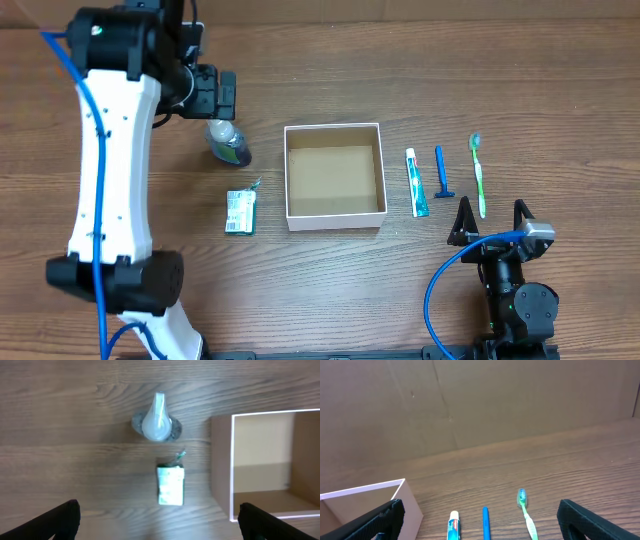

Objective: Pack container
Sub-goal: 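Move left gripper over the soap pump bottle and lower onto it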

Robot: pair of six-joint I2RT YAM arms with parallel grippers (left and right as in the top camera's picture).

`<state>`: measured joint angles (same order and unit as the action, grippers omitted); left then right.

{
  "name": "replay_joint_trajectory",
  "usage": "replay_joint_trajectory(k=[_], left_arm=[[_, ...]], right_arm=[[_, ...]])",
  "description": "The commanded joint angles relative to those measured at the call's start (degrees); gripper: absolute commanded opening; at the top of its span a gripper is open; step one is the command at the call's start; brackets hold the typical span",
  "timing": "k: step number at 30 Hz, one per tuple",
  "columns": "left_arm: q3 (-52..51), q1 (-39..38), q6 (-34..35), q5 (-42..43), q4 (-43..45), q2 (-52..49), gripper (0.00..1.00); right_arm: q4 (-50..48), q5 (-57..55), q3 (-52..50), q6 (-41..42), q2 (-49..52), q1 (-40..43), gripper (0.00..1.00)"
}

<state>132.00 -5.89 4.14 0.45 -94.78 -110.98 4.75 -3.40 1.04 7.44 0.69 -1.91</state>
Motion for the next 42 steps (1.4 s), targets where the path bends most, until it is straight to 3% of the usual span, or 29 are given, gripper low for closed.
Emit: replay_joint_trajectory(k=[1, 8, 17, 24, 30, 42], left_arm=[[1.97, 0.22, -4.39, -1.44, 2.12, -3.37, 1.0], [1.97, 0.22, -4.39, -1.16, 4.52, -8.46, 0.96], [1.97, 0.2, -4.15, 0.07, 4.79, -15.13, 0.77], [1.92, 0.2, -4.17, 3.63, 5.7, -17.42, 0.76], [1.92, 0.26, -4.17, 3.63, 5.53, -18.36, 0.58], [0.0, 0.26, -4.15, 2.86, 6.73, -18.38, 0.59]], right_arm=[[-0.31, -0.13, -0.59, -0.39, -0.52, 0.17, 1.0], [-0.31, -0.13, -0.59, -0.39, -0.52, 0.17, 1.0], [-0.31, -0.11, -0.59, -0.39, -0.52, 0.17, 1.0], [-0.31, -0.13, -0.59, -0.39, -0.52, 0.17, 1.0], [-0.31, -0.11, -0.59, -0.39, -0.52, 0.17, 0.99], [-0.31, -0.11, -0.59, -0.39, -0.52, 0.17, 1.0]])
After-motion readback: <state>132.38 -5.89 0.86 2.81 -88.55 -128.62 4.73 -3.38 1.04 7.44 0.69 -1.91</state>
